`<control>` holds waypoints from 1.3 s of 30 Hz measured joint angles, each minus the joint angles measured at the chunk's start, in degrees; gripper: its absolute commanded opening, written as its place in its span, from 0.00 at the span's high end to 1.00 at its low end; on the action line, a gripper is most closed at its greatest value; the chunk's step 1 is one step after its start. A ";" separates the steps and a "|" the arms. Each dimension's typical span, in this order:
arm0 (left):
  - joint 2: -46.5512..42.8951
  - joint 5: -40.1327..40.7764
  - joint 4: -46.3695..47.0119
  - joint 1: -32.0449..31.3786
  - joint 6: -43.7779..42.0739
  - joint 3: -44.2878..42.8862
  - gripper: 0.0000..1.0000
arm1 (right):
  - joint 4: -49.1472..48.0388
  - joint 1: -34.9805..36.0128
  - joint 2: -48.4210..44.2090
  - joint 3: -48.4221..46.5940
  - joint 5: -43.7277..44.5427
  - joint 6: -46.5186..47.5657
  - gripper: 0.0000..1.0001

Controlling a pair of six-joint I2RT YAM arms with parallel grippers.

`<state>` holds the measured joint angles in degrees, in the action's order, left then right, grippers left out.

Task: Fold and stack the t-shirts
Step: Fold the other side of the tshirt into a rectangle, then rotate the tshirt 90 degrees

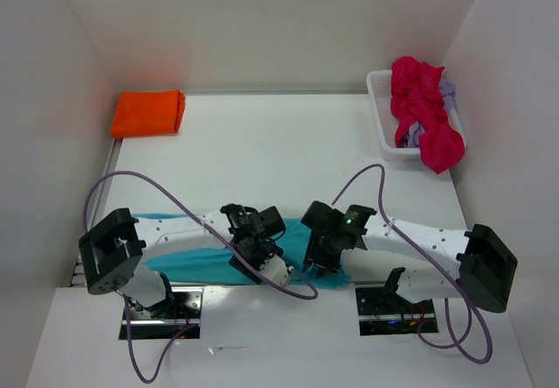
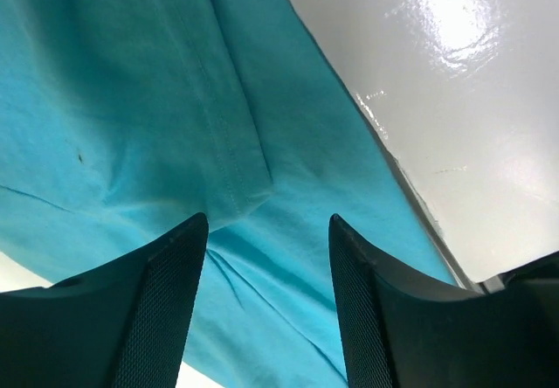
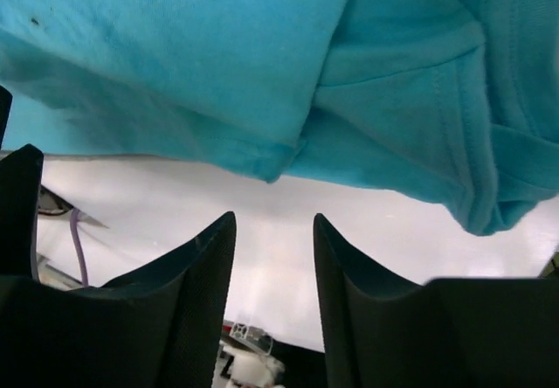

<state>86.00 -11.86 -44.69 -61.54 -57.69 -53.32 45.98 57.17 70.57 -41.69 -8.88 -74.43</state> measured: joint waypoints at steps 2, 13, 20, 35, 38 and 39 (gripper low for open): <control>0.11 0.74 -0.26 0.00 1.09 -0.11 0.34 | 1.31 -0.07 -0.52 -0.74 1.44 -0.15 0.52; -8.00 4.92 0.70 28.61 6.12 -6.88 0.31 | 0.02 -30.08 -5.51 -4.96 8.68 8.74 0.54; -10.45 8.57 6.64 56.39 7.17 0.52 0.22 | -5.38 -39.50 9.84 -7.19 8.98 20.55 0.50; 2.45 9.70 16.96 88.26 7.08 2.32 0.19 | -11.02 -39.58 22.84 -9.70 3.23 27.63 0.62; 3.61 9.66 18.05 88.83 7.06 2.32 0.19 | -11.41 -39.58 23.47 -9.77 3.02 28.11 0.96; 4.13 9.60 18.56 88.98 7.06 2.32 0.20 | -11.32 -39.60 23.96 -9.99 2.69 28.41 1.00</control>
<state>90.13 -2.26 -26.13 27.44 -50.63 -51.00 34.65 17.56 94.52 -51.68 -6.20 -46.02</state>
